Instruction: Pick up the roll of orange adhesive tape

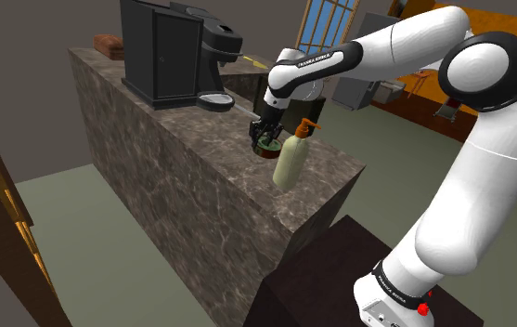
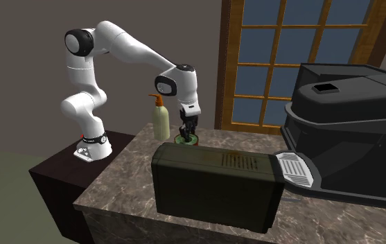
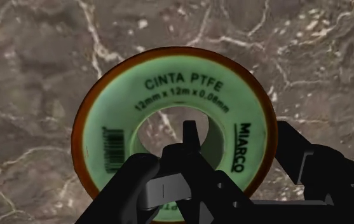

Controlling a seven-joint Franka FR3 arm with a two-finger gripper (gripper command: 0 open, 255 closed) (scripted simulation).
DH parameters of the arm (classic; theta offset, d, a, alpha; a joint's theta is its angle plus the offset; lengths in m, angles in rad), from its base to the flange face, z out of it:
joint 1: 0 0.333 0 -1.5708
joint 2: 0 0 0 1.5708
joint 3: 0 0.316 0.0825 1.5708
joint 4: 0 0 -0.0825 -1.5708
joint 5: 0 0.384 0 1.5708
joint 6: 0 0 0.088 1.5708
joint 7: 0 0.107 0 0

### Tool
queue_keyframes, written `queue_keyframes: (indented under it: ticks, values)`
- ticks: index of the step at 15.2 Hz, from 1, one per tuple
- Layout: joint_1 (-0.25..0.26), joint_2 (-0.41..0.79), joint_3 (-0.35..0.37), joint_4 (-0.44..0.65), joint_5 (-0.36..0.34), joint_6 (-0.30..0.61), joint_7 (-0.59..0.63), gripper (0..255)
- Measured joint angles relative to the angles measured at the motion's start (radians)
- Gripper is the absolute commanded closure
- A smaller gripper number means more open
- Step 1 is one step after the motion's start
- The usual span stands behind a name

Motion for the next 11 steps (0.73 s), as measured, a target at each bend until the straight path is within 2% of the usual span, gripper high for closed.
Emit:
queue_keyframes:
  ticks: [11]
  values:
    - [-0.001,-0.057,-0.003,0.074,-0.015,-0.130,0.020,255]
